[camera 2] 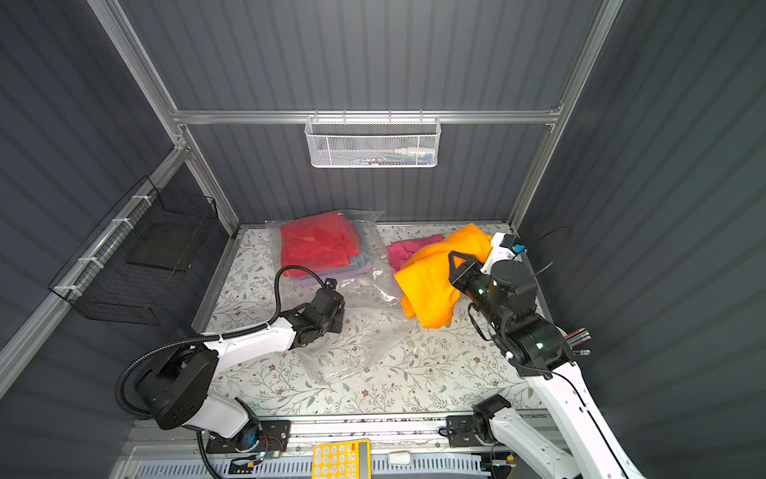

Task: Take the trousers out of the vacuum bag
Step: Place the trousers at the center of the board.

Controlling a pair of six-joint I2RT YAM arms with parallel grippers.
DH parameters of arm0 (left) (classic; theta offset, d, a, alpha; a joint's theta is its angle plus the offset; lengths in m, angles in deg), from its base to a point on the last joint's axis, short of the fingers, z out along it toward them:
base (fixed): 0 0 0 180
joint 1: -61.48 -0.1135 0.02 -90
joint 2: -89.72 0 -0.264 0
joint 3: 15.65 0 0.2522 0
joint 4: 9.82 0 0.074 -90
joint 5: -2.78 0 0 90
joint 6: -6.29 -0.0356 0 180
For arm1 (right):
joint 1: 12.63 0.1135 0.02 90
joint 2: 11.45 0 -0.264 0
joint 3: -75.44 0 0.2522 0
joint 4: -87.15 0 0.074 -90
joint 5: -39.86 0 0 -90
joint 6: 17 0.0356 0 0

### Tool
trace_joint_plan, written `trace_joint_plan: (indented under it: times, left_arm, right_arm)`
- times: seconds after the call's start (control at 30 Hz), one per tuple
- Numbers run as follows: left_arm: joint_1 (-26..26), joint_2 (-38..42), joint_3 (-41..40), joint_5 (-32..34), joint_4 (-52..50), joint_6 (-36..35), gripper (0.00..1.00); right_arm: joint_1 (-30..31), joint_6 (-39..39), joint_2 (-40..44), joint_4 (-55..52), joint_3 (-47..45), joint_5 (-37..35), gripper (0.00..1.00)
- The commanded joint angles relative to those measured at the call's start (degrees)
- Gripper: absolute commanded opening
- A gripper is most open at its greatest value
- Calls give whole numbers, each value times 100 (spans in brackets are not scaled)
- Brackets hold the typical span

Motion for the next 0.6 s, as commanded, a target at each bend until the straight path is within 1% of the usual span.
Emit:
trace_joint_plan:
  times: [0.0,0.07,0.23,0.33,0.47,0.57]
  left_arm:
    - [-37,302,-172,201,-312,13,0]
    - [-32,429,-229,242,-381,13,0]
    - [-38,681,-258,340,-597,-22,0]
    - [-35,817,-204,331,-707,-14,0]
    - [-39,1016,-266,348,-763,13,0]
    - [-39,1102,-326,453,-739,-13,0]
  right_arm:
    - [-528,262,9,1078,0,902,0]
    - [-864,263,-96,1197,-119,1049,0]
    - [-1387,415,-441,1679,-469,1505,0]
    - [-1505,411,-673,1947,-567,1522,0]
    - [-1526,201,-1053,2187,-482,1367,0]
    - [-1567,181,-1378,2423,-412,1427,0]
